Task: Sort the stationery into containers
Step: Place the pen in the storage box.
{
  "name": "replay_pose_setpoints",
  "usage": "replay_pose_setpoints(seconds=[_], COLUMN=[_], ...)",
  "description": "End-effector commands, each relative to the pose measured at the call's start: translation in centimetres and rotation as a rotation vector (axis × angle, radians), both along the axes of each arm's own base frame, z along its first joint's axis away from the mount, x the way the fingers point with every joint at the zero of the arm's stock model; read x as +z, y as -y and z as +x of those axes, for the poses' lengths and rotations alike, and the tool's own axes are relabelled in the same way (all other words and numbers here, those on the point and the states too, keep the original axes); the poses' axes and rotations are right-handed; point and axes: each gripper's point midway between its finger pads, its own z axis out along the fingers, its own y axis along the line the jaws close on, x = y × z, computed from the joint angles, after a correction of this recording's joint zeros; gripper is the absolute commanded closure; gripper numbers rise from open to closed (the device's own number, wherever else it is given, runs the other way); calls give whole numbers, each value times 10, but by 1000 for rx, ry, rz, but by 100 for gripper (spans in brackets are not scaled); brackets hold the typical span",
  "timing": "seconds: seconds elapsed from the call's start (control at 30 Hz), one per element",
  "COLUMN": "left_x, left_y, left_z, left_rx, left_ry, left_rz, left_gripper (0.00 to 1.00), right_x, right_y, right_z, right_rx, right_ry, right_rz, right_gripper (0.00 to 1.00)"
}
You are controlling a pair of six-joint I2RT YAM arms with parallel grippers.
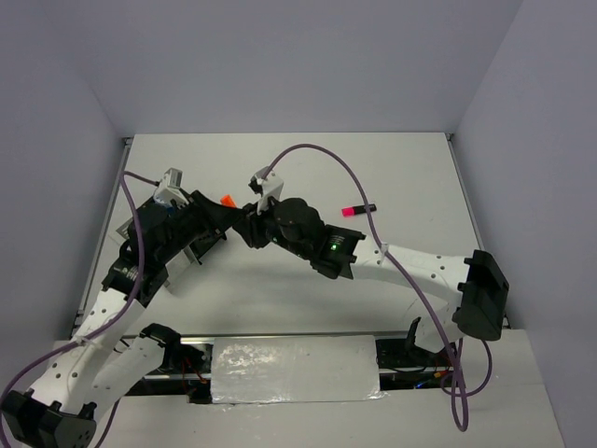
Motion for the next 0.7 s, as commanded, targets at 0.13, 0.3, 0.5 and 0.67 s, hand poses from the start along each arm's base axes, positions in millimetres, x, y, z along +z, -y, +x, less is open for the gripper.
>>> replay_pose_setpoints(seconds=[0.13, 0.3, 0.5, 0.67], left_x=[27, 20, 27, 32], left_y=[-3, -53, -187, -245], left_z=[8, 30, 32, 38], left_rx=[5, 229, 897, 1177], left_ry=[117, 106, -9, -93], left_rz=[76, 338, 698, 771], left_gripper=[100, 100, 100, 100], right_x=[9, -7, -39, -45], right_y=[-10, 13, 78, 106], right_z=[0, 5, 27, 21], right_rx=[5, -16, -143, -173], right_ry=[40, 11, -26, -4], right_rz=[-26, 1, 7, -5], right_gripper=[99, 0, 0, 0])
